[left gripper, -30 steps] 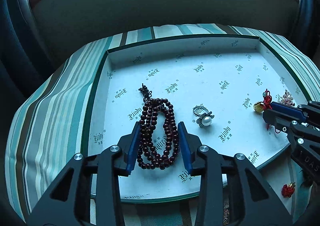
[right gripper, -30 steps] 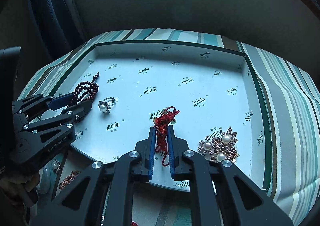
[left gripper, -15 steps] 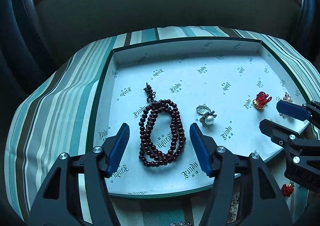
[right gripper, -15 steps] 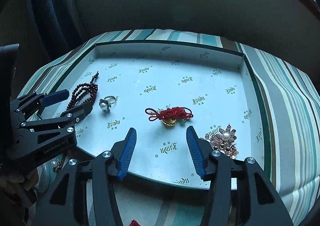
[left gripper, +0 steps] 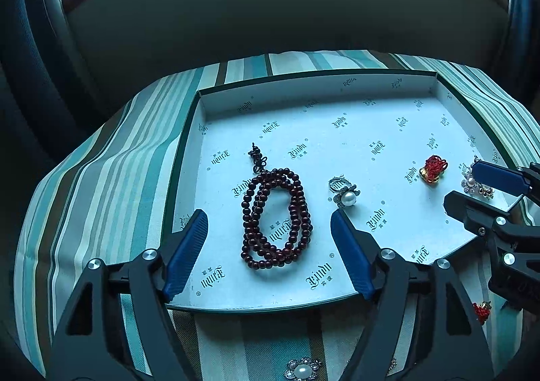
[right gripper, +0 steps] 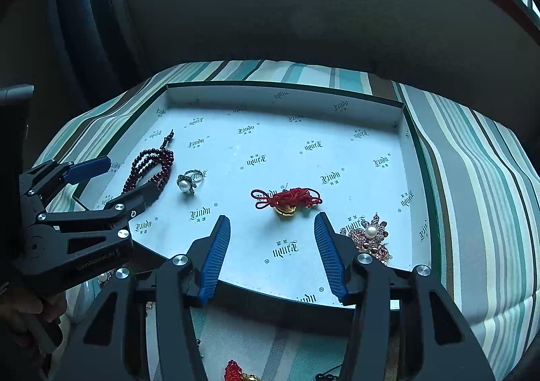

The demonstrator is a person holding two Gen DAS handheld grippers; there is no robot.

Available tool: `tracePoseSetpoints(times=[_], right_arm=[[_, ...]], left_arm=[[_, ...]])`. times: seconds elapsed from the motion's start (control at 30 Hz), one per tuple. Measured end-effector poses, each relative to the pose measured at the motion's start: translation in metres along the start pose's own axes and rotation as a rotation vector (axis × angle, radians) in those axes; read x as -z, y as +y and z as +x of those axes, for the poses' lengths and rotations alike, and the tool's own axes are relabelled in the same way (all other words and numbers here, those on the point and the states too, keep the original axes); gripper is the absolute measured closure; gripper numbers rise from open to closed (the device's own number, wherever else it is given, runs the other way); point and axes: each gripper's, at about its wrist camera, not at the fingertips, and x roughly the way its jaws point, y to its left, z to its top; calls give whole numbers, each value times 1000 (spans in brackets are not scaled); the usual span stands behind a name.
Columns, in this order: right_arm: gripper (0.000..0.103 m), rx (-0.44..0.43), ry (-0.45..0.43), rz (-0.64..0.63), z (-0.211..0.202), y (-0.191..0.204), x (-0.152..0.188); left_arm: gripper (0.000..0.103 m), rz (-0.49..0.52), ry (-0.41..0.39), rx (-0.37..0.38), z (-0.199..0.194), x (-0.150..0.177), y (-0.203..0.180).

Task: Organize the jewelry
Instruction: 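Raise both open tools away from the tray toward the remaining jewelry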

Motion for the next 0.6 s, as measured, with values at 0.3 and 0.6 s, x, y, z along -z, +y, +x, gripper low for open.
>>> tracePoseSetpoints(times=[0.3,0.6], right_arm=[[51,30,-23,0,-33,-7,6],[51,48,-14,5,-70,-13,29]], left_arm=[[26,-15,-27,-9,-32,2,3],[26,-29,-23,-4,-65,23,3]])
